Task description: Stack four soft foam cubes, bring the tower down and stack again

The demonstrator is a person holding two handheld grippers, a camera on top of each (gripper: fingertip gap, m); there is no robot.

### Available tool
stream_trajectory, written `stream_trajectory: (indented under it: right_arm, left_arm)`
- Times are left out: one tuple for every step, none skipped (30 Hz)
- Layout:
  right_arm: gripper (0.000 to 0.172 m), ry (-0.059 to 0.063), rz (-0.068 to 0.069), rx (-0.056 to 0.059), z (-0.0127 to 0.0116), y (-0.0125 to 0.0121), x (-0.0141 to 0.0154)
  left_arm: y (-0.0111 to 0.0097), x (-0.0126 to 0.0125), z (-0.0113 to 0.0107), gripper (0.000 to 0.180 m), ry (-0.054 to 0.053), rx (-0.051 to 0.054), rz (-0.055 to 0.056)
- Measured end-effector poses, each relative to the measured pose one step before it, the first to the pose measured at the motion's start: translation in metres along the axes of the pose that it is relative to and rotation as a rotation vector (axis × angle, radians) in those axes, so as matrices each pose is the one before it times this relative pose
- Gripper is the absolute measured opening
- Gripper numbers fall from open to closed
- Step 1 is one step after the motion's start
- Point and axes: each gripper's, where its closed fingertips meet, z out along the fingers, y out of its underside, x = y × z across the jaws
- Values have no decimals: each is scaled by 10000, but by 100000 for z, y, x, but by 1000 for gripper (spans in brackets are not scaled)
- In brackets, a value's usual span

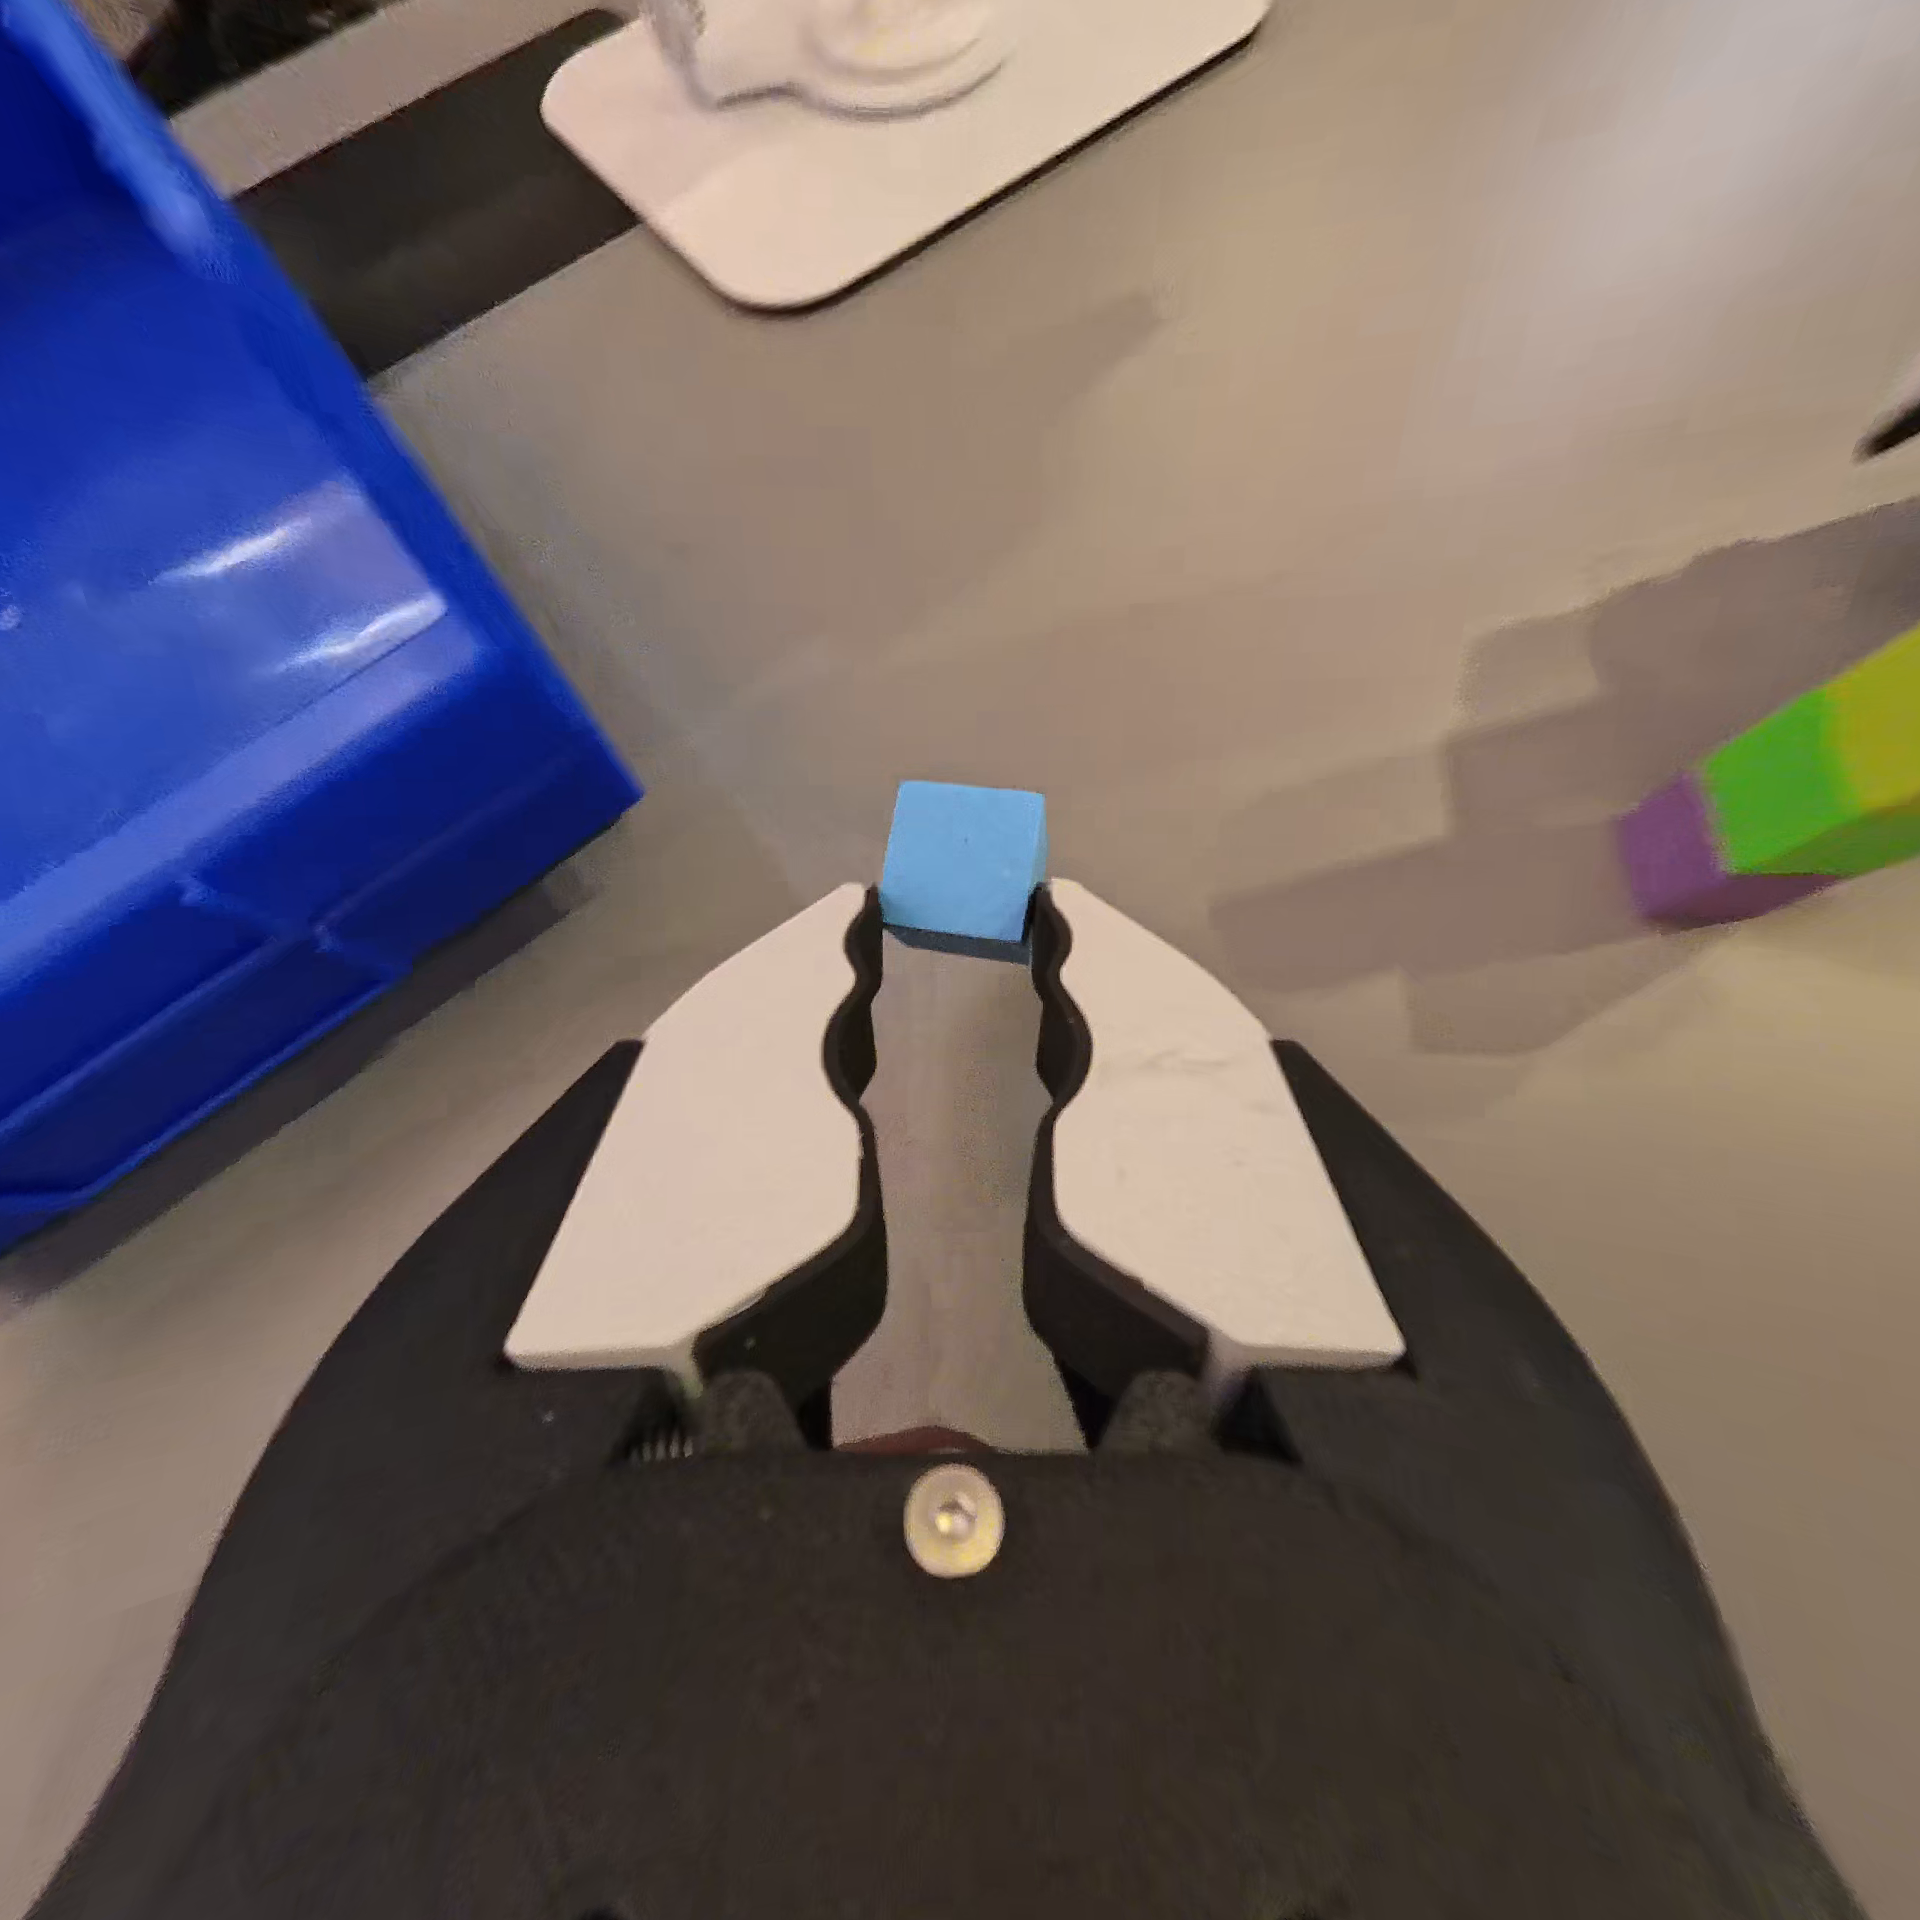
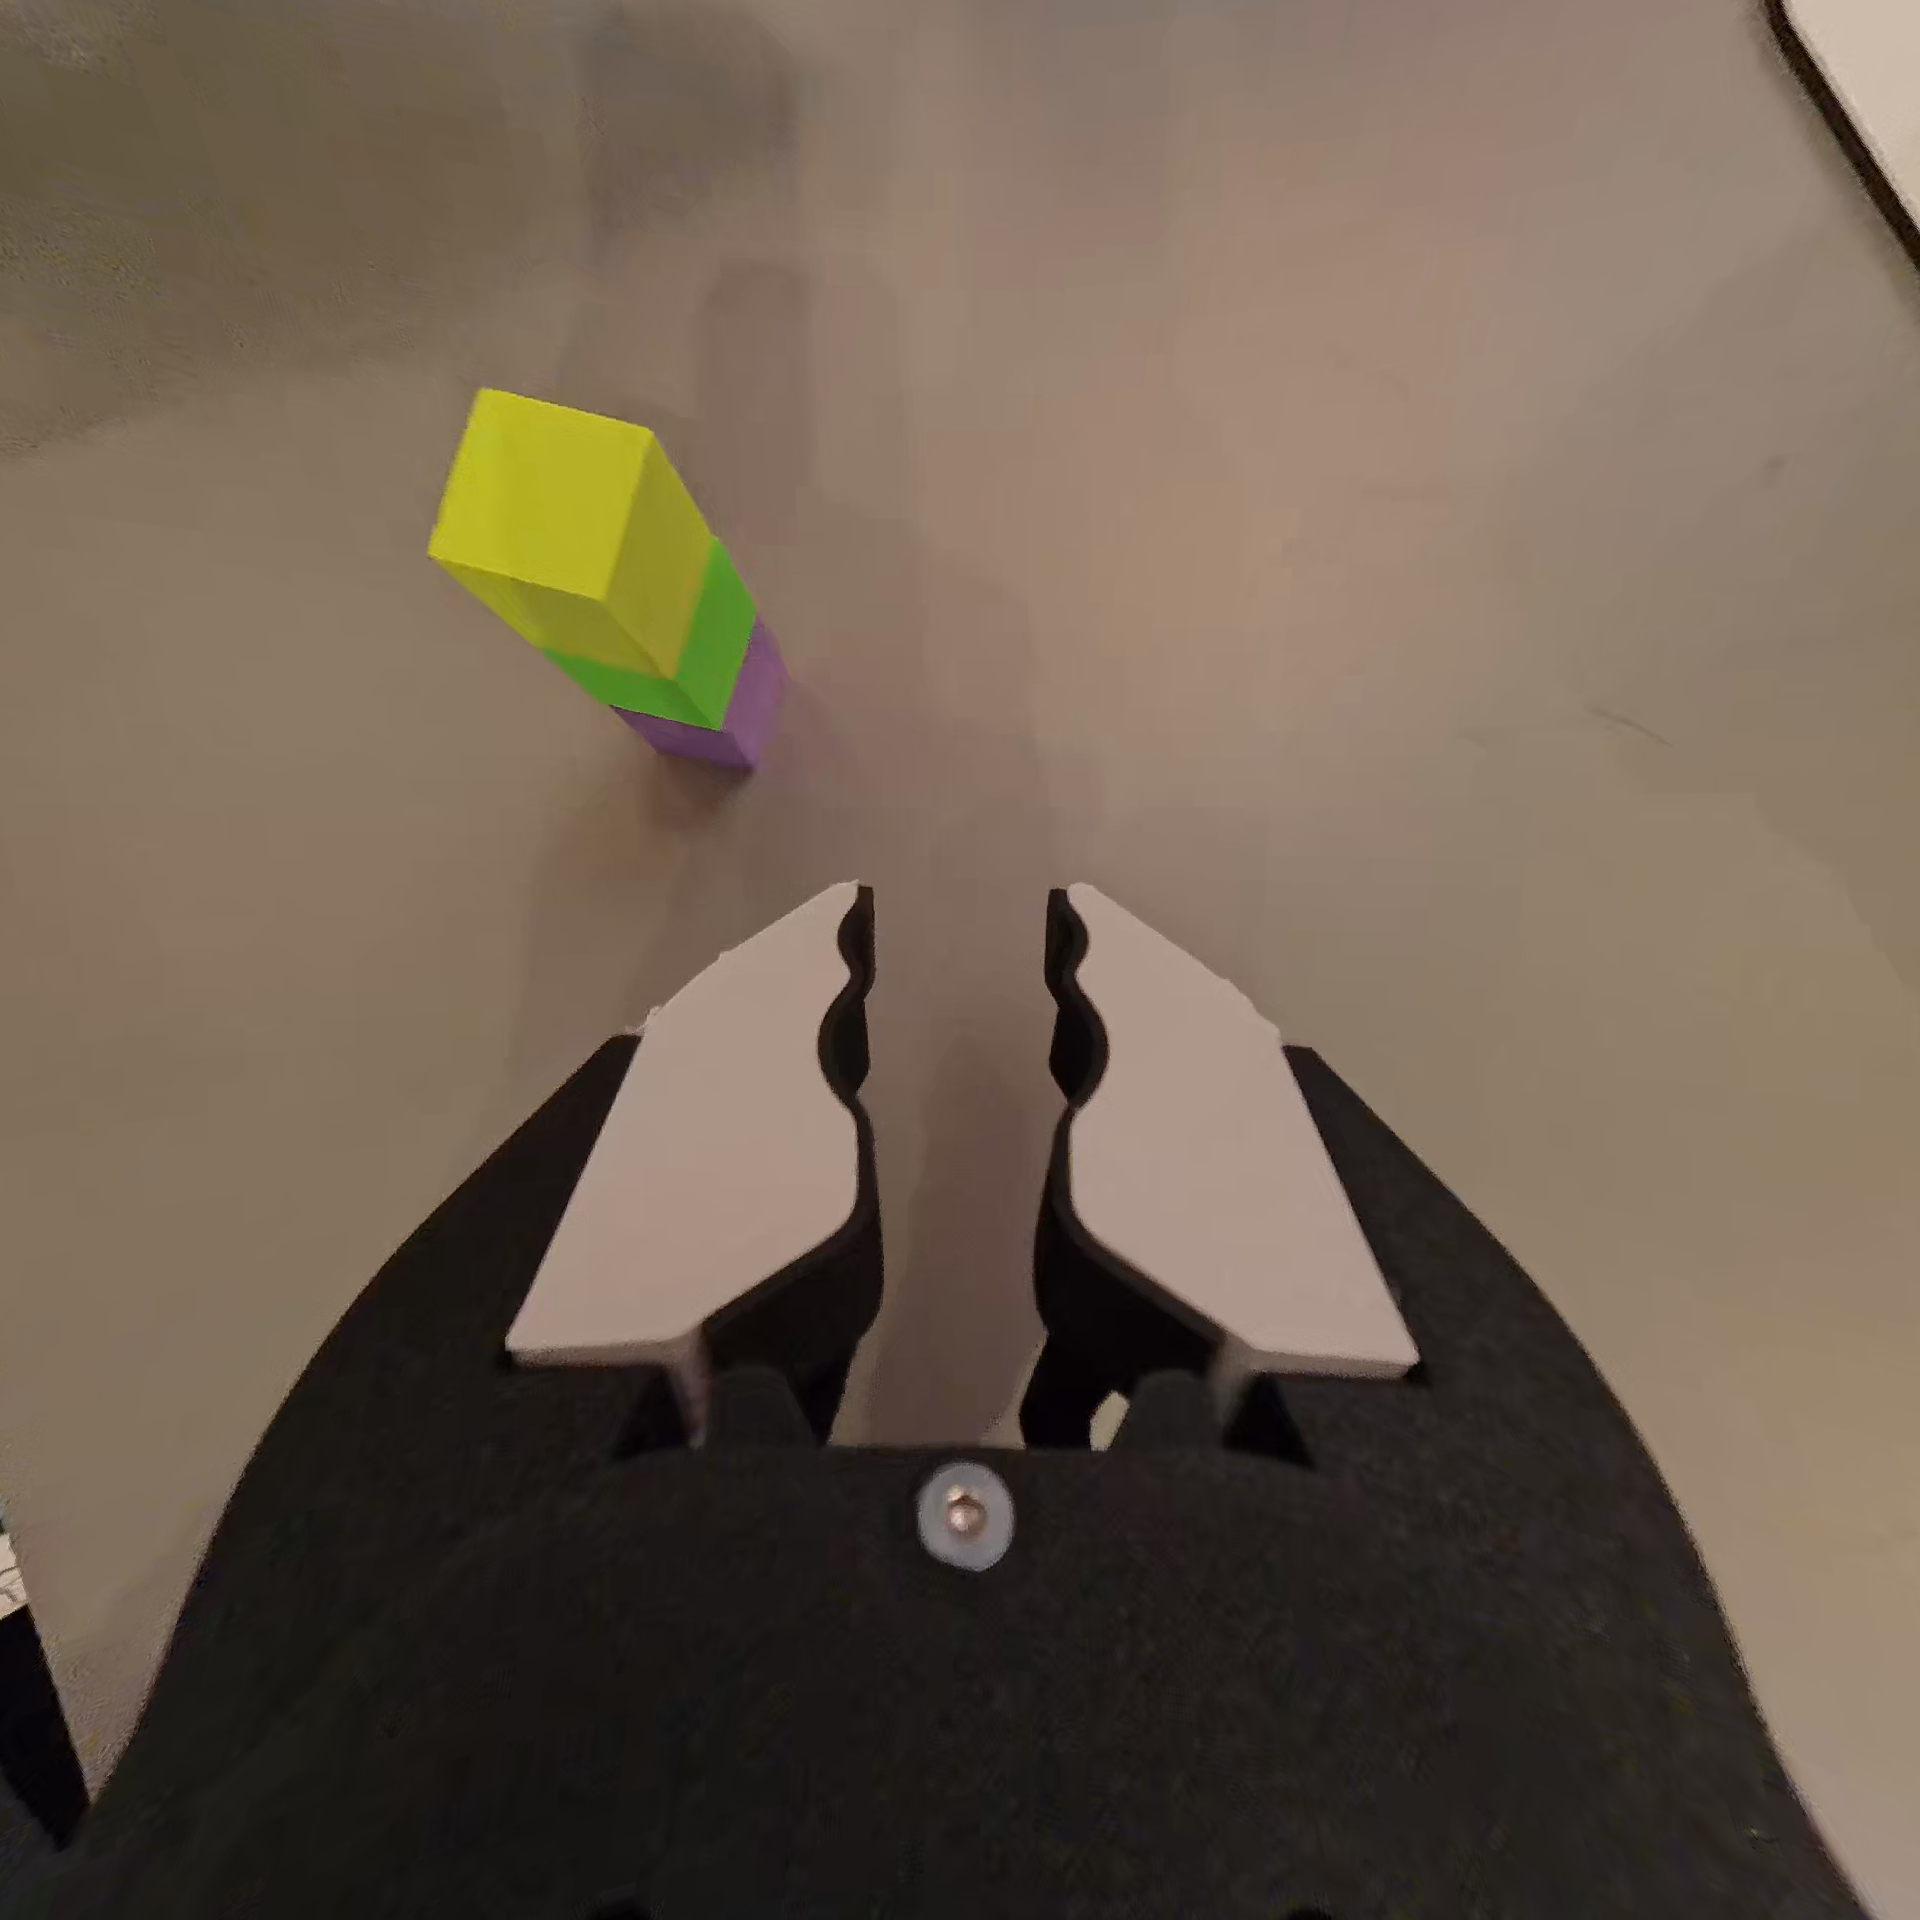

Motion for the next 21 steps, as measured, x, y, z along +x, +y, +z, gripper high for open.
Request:
stream_trajectory:
  right_arm:
    - [31, 72, 69, 15, -22, 109, 269]
    - [31, 132, 19, 95, -67, -42, 309]
    - [31, 139, -5, 141, -112, -132, 292]
    - [31, 101, 40, 125, -106, -118, 256]
    - [31, 47, 68, 125, -74, -142, 176]
    - [31, 96, 62, 140, -82, -143, 217]
    - [30, 64, 74, 84, -42, -70, 147]
    - [30, -33, 58, 11, 7, 1, -13]
    - [30, 21, -11, 40, -5, -14, 1]
    - [30, 49, -29, 44, 2, -25, 29]
    - [30, -7, 0, 10, 17, 36, -36]
    - [30, -35, 22, -13, 38, 68, -53]
    - [30, 32, 8, 1, 38, 62, 30]
    - [30, 65, -5, 17, 27, 50, 75]
    - [30, 0, 12, -13, 33, 74, 7]
    - [30, -10, 14, -30, 31, 85, 19]
    - [30, 52, 6, 8, -27, 25, 115]
    - [30, 36, 32, 36, -64, -8, 91]
    - [30, -35, 50, 32, -73, -11, 15]
    - [30, -2, 35, 19, -54, 4, 61]
    - [30, 43, 23, 7, -43, 28, 121]
  left_arm:
    - [-665, 1233, -457, 27, 159, -5, -33]
    - [-749, 1339, -459, 27, 169, 58, -9]
    - [-708, 1289, -419, 27, 88, 51, -61]
    - [-515, 1281, -321, 27, 69, -57, -67]
    - [-496, 1428, -245, 27, 166, -11, -31]
    - [-449, 1377, -175, 27, 92, -1, 27]
    - [-178, 1014, -130, 27, -116, -157, 83]
    - [-148, 908, -154, 27, -106, -149, 96]
    - [-441, 944, -234, 27, -25, 89, 33]
    - [-405, 896, -226, 27, 19, 65, -7]
    - [-216, 707, -161, 27, -15, -86, 3]
    - [-198, 562, -119, 27, -44, -65, -46]
    - [-191, 531, -45, 27, -27, -26, -130]
    - [-38, 584, 77, 27, 29, -90, -100]
    - [116, 322, 151, 27, -107, -177, -39]
    - [-2, 165, 130, 27, -188, -57, -5]
    - [20, 286, 163, 27, -87, -60, -70]
    - [74, 297, 205, 27, -31, -102, -44]
    - [-18, 115, 179, 27, -101, -43, -38]
    - [-71, 51, 170, 27, -93, -5, -58]
    - [-44, 185, 178, 27, 2, -23, -21]
